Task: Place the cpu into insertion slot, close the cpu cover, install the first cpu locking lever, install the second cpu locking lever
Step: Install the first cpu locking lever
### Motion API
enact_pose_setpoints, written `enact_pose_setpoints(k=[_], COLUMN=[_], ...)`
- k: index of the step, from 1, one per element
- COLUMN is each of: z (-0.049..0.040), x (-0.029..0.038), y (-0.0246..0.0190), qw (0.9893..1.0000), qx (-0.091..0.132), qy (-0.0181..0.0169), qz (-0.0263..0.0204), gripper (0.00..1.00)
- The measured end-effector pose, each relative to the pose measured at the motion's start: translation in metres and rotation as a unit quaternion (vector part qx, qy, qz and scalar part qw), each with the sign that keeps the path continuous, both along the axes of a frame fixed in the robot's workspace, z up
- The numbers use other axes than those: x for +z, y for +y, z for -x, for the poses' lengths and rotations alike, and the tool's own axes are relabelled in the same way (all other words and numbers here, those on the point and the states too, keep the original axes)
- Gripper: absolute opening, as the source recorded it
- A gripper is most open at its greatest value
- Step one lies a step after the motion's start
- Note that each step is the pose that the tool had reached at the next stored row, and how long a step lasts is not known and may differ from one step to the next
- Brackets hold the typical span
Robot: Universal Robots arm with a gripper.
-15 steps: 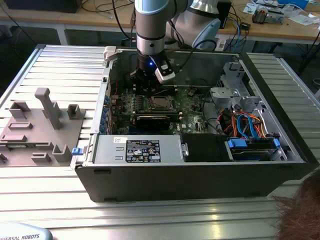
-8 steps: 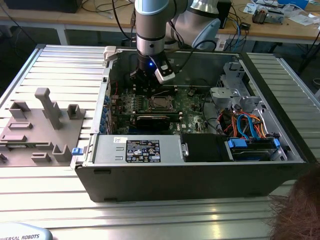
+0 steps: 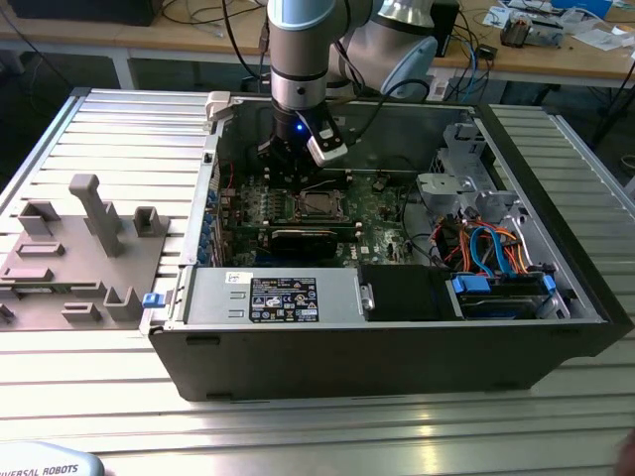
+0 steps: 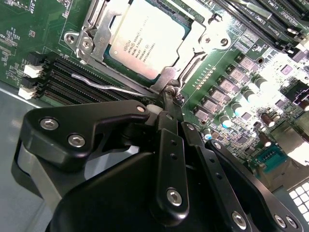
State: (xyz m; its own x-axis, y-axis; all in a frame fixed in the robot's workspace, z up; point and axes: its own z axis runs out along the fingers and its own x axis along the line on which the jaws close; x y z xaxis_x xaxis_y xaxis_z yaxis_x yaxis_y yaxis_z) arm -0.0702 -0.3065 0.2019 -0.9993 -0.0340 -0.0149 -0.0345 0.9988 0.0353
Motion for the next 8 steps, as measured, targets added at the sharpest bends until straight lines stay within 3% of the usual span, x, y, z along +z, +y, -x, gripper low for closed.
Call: enact_pose_setpoints(k=[8], z=[-0.0001], x=[0.0003], y=[0.0001], qw=[1.0], qx=[0.0], qy=[-0.0001], qz=[-0.0001], gripper=[0.11])
